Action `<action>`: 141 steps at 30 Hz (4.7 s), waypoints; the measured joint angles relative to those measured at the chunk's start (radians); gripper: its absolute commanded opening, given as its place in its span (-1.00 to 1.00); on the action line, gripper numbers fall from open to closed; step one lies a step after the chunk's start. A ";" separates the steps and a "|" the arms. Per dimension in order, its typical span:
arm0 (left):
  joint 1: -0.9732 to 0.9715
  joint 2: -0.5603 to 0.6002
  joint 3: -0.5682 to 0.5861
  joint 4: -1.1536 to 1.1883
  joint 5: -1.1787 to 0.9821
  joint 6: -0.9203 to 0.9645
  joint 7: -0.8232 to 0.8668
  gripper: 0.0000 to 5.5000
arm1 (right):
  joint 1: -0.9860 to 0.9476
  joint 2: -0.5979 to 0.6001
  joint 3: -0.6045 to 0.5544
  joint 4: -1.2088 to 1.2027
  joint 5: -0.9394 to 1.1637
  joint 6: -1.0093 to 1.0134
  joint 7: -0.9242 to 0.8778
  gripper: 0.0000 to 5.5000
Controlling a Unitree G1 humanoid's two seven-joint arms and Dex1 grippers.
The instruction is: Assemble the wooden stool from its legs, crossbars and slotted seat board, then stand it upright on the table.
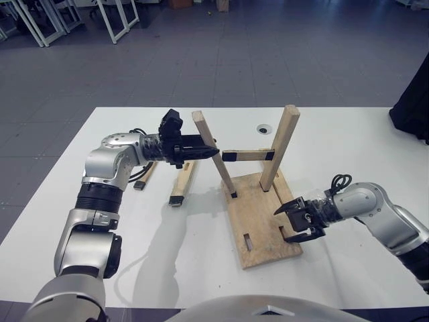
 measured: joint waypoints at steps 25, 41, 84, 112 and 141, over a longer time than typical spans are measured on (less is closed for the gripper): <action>0.068 -0.035 -0.023 -0.073 -0.007 -0.039 0.043 -0.26 | 0.024 0.107 -0.124 -0.115 0.250 0.227 -0.006 0.28; 0.075 -0.029 -0.026 -0.091 -0.008 -0.040 0.053 -0.26 | -0.247 0.489 -0.266 -0.090 0.063 0.106 -0.659 0.28; 0.130 -0.025 -0.038 -0.145 -0.046 -0.099 0.102 -0.26 | 0.014 0.691 -0.366 0.089 -0.017 -0.157 -1.044 0.28; 0.145 0.012 -0.029 -0.160 -0.103 -0.098 0.099 -0.26 | -0.084 0.485 -0.414 0.015 0.748 0.219 -0.848 0.28; 0.279 0.056 -0.069 -0.205 -0.053 0.011 0.101 0.09 | 0.040 0.616 -0.479 0.177 0.842 0.217 -0.774 0.28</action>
